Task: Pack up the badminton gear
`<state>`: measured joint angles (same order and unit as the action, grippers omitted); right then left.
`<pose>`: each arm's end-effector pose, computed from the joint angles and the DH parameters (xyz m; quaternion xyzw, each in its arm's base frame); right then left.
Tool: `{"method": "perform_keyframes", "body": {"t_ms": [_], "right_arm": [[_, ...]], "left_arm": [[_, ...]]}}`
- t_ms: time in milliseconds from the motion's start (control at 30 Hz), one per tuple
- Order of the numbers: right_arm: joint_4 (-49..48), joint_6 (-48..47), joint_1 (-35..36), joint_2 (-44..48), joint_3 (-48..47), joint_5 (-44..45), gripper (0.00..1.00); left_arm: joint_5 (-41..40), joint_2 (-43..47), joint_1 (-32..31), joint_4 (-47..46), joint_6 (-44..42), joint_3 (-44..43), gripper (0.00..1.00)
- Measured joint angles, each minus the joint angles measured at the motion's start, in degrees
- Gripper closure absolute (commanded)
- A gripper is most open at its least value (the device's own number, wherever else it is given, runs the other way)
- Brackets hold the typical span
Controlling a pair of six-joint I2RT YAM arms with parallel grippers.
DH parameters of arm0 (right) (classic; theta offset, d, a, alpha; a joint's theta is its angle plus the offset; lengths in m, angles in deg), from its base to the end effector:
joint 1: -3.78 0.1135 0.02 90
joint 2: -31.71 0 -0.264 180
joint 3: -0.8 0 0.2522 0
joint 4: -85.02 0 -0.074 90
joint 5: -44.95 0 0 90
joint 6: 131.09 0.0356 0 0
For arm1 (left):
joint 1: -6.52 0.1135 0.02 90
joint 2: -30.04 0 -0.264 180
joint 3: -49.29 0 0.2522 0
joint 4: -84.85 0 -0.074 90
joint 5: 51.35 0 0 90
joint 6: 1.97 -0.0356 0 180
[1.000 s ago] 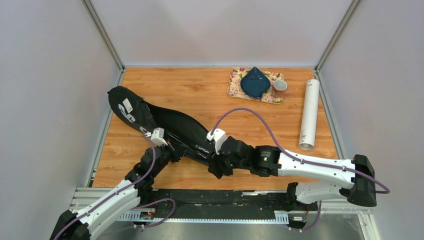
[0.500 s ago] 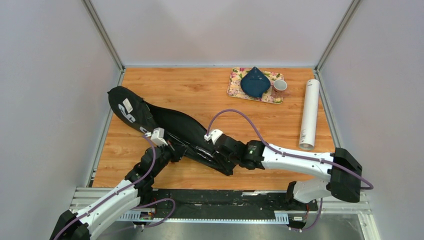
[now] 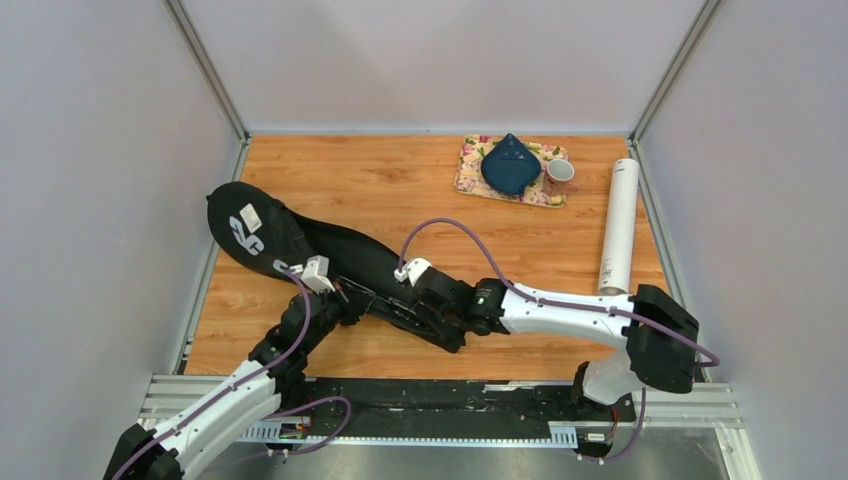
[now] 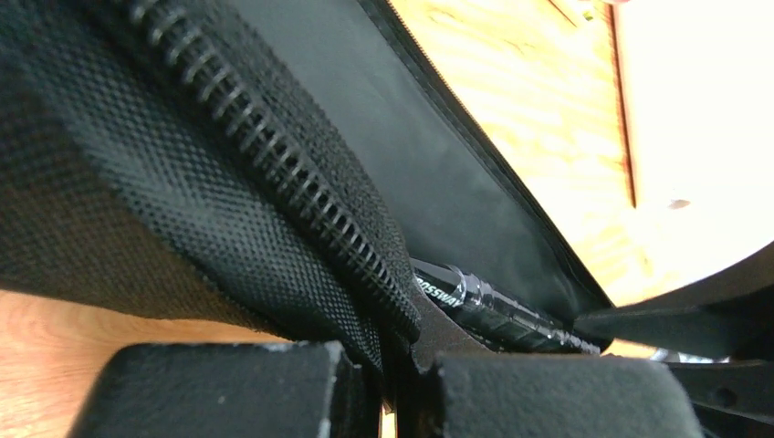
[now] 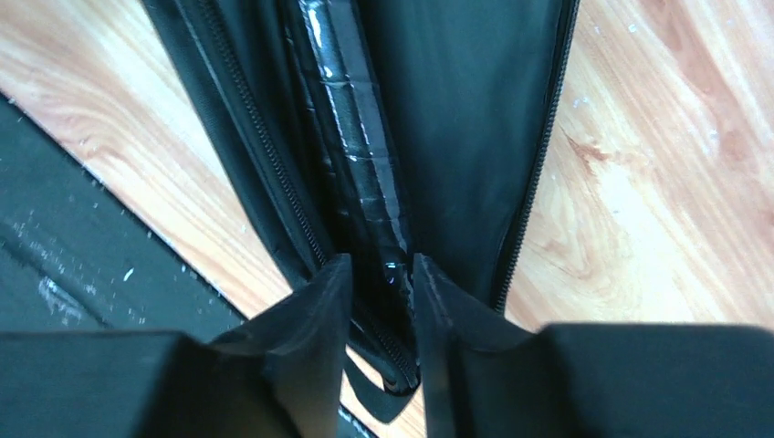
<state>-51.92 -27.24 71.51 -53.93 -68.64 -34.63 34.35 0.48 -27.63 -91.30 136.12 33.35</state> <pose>0.1188 0.2732 0.2127 -0.4136 0.8669 0.1061 0.2570 0.1173 -0.0763 0.1515 -0.1198 0.7971 -0.3659 0.4652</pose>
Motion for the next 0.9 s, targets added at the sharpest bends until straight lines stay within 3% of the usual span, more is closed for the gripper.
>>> {"method": "perform_keyframes", "body": {"t_ms": [100, 167, 200, 300, 400, 500, 700, 900], "right_arm": [[3.43, -0.31, -0.20, 2.49, -2.67, -1.33, 0.31], [4.02, -0.79, -1.44, 5.20, -5.77, -3.72, 0.29], [3.80, -0.87, -2.64, 6.08, -7.15, -5.09, 0.21], [0.63, -0.50, -9.42, 6.69, -10.95, -10.80, 0.13], [-3.74, -0.48, -16.63, 2.51, -13.60, -16.70, 0.10], [-5.44, -1.99, -21.20, -8.17, -20.52, -22.40, 0.10], [-4.17, -8.48, -23.65, -30.34, -40.35, -30.64, 0.15], [-2.84, -13.44, -24.96, -44.65, -53.88, -38.38, 0.21]], "left_arm": [[1.81, -0.35, -0.24, 0.39, -0.48, -0.35, 1.00], [2.99, -1.25, -0.26, 1.44, -0.96, -1.44, 1.00], [3.74, -1.90, -0.26, 2.23, -1.20, -2.34, 1.00], [5.66, -3.08, -0.26, 3.61, -1.84, -3.91, 1.00], [7.04, -2.86, -0.26, 4.31, -2.05, -4.00, 1.00], [8.13, -2.34, -0.26, 4.83, -2.10, -4.00, 1.00], [9.07, -1.40, -0.26, 5.60, -2.16, -4.00, 1.00], [9.88, -1.36, -0.26, 5.66, -2.19, -4.00, 1.00]]}}
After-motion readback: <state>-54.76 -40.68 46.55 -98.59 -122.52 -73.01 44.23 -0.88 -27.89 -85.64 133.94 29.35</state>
